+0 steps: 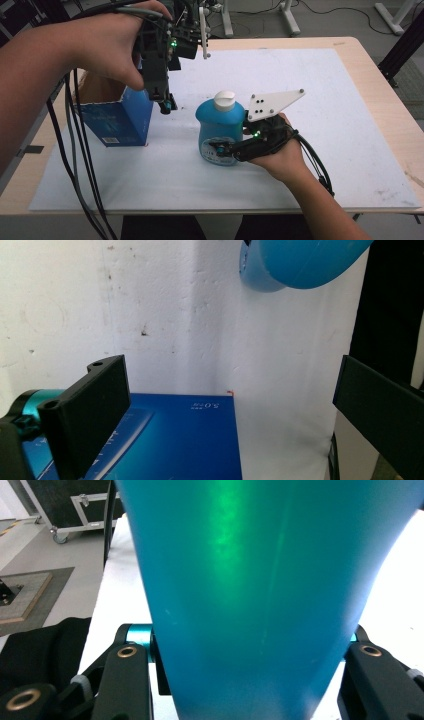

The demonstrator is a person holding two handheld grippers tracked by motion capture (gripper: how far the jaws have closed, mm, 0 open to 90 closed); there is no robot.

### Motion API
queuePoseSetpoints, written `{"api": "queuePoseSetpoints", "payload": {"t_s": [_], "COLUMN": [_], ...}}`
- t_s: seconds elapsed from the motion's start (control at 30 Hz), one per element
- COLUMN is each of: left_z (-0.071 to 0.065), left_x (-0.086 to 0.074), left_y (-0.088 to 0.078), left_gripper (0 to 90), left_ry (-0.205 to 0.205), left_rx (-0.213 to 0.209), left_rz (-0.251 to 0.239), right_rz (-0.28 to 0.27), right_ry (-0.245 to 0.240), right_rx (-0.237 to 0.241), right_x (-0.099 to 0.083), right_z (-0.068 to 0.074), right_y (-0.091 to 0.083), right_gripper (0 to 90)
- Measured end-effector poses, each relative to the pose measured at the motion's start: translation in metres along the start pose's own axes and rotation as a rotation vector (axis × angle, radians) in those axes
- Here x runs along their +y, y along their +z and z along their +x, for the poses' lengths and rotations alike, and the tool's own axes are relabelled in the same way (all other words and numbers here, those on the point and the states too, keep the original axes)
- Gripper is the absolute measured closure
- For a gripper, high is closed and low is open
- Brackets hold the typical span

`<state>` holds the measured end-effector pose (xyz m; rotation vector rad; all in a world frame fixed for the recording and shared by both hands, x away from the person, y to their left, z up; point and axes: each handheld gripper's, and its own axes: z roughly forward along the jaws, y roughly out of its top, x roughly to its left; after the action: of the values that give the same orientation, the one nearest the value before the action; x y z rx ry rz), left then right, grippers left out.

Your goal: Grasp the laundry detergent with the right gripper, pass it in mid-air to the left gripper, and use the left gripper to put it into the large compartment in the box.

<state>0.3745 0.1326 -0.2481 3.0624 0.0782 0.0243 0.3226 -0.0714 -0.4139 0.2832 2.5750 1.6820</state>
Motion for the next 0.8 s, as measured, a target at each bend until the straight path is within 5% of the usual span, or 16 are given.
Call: {"api": "queuePoseSetpoints", "payload": {"t_s": [0.4, 0.8], "left_z": [-0.009, -0.016], "left_x": [0.013, 0.033], "left_y": [-0.016, -0.027], "left_gripper": [1.8, 1.8], "left_ry": [-0.003, 0.015], "left_rx": [0.005, -0.001], "left_rz": [-0.008, -0.002], "right_rz": [0.017, 0.044], "right_ry": [-0.046, -0.059], "right_rx": [0.027, 0.070], "right_x": [0.035, 0.062], "right_z": [-0.011, -0.018], "right_y": [-0.016, -0.013], "right_gripper": [46.1, 46.1]}}
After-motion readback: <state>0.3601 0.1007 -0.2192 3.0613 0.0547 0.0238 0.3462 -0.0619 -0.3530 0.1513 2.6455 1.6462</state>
